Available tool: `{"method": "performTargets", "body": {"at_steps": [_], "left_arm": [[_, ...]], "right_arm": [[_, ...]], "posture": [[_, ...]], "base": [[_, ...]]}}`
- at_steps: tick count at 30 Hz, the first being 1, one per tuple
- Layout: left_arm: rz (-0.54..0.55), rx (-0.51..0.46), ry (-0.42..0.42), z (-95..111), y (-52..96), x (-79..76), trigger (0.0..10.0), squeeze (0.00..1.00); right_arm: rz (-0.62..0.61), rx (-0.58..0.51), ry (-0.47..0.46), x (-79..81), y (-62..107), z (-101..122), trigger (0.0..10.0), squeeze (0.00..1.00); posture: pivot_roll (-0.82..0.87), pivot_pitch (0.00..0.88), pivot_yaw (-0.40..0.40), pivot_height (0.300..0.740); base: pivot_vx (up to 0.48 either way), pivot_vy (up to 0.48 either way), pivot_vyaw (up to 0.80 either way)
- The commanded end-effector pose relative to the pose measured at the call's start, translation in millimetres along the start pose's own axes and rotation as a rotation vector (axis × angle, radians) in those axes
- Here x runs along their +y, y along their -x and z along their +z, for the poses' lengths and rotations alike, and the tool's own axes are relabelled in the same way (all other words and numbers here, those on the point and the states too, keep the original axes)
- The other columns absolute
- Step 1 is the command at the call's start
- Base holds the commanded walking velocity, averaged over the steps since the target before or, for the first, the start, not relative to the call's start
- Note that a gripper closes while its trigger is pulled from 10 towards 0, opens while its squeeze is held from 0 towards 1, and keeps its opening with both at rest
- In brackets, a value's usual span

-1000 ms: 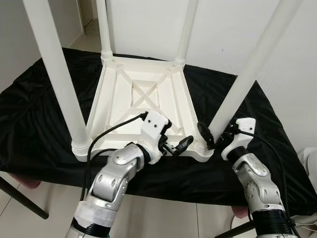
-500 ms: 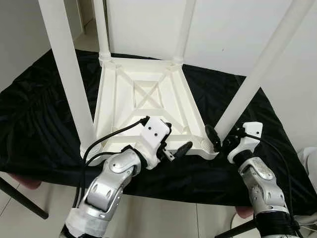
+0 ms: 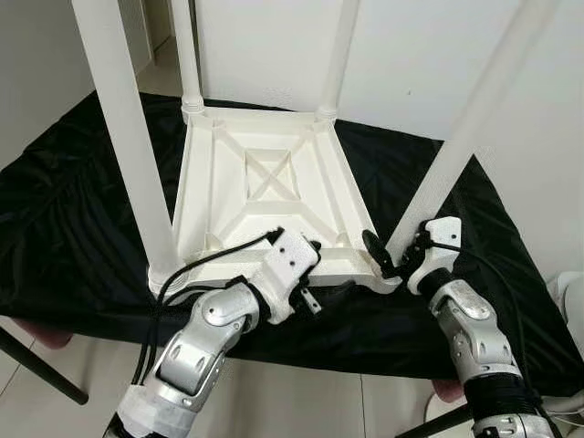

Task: Building children table

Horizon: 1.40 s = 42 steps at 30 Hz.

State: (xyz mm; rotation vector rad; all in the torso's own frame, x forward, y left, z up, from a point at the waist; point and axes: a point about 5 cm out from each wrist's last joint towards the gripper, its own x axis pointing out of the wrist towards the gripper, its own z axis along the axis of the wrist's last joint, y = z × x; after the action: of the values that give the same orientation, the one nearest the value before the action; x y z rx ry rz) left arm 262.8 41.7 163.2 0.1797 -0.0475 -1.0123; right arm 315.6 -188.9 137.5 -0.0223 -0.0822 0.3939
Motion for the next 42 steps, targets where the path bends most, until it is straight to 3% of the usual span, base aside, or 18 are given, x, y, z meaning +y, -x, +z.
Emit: {"method": "performTargets", "body": {"at_steps": [1, 18, 19, 21, 22, 29, 36, 37, 38, 39, 40, 41, 42], "left_arm": [[-0.006, 0.003, 0.009, -2.5, -1.9, -1.2, 10.0, 0.00], [0.020, 0.017, 0.022, -7.9, -0.1, 5.8, 10.0, 0.00], [0.015, 0.017, 0.012, -7.3, 0.6, 5.0, 10.0, 0.00], [0.009, 0.014, 0.000, -6.7, 1.2, 4.1, 10.0, 0.00], [0.010, 0.016, -0.008, -7.5, 1.8, 3.8, 10.0, 0.00], [0.034, 0.026, -0.017, -10.6, 3.8, 5.4, 10.0, 0.00], [0.048, 0.022, -0.007, -11.1, 4.8, 8.3, 10.0, 0.00], [0.027, 0.013, 0.009, -10.3, 6.4, 7.0, 10.0, 0.00], [0.006, 0.002, 0.021, -9.0, 8.5, 5.5, 10.0, 0.00], [0.006, 0.002, 0.021, -9.0, 8.5, 5.5, 10.0, 0.00], [-0.009, -0.006, 0.028, -8.0, 10.0, 4.4, 10.0, 0.00], [-0.009, -0.006, 0.028, -8.0, 10.0, 4.4, 10.0, 0.00], [-0.016, -0.009, 0.009, -7.8, 14.1, 5.5, 10.0, 0.00]], "right_arm": [[0.017, 0.020, 0.016, 3.0, -1.3, -5.2, 10.0, 0.00], [-0.016, -0.012, 0.011, 6.0, -0.2, -10.7, 10.0, 0.00], [-0.012, -0.010, 0.010, 5.2, 0.4, -10.8, 4.4, 0.00], [-0.008, -0.008, 0.010, 4.2, 0.9, -10.9, 4.4, 0.00], [-0.008, -0.007, 0.013, 3.8, 1.6, -11.0, 0.0, 0.00], [-0.020, 0.019, 0.016, 3.9, 6.4, -16.4, 0.0, 0.00], [-0.064, 0.034, 0.018, 15.2, 8.7, -17.2, 0.0, 0.00], [-0.092, 0.036, 0.003, 17.9, 8.2, -17.1, 0.7, 0.00], [-0.134, 0.036, -0.007, 21.3, 8.0, -17.0, 4.9, 0.00], [-0.134, 0.036, -0.007, 21.3, 8.0, -17.0, 4.9, 0.00], [-0.162, 0.036, -0.013, 23.4, 7.9, -17.0, 8.3, 0.00], [-0.162, 0.036, -0.013, 23.4, 7.9, -17.0, 8.3, 0.00], [-0.264, 0.050, -0.043, 33.2, 9.5, -20.0, 10.0, 0.00]], "posture": [[-0.05, 0.000, -0.099, 0.740], [-0.05, 0.000, -0.091, 0.740], [-0.05, 0.000, -0.091, 0.740], [-0.05, 0.000, -0.089, 0.740], [-0.05, 0.000, -0.089, 0.740], [-0.05, 0.000, -0.091, 0.740], [-0.05, 0.000, -0.099, 0.740], [-0.05, 0.000, -0.098, 0.740], [-0.05, 0.000, -0.099, 0.740], [-0.05, 0.000, -0.099, 0.740], [-0.05, 0.000, -0.100, 0.740], [-0.05, 0.000, -0.100, 0.740], [-0.05, 0.000, -0.096, 0.740]], "base": [[0.000, 0.000, 0.00], [0.000, 0.000, 0.00], [0.000, 0.000, 0.00], [0.000, 0.000, 0.00], [0.000, 0.000, 0.00], [0.000, 0.000, 0.00], [0.000, 0.000, 0.00], [0.000, 0.000, 0.00], [0.000, 0.000, 0.00], [0.000, 0.000, 0.00], [0.000, 0.000, 0.00], [0.000, 0.000, 0.00], [0.000, 0.000, 0.00]]}}
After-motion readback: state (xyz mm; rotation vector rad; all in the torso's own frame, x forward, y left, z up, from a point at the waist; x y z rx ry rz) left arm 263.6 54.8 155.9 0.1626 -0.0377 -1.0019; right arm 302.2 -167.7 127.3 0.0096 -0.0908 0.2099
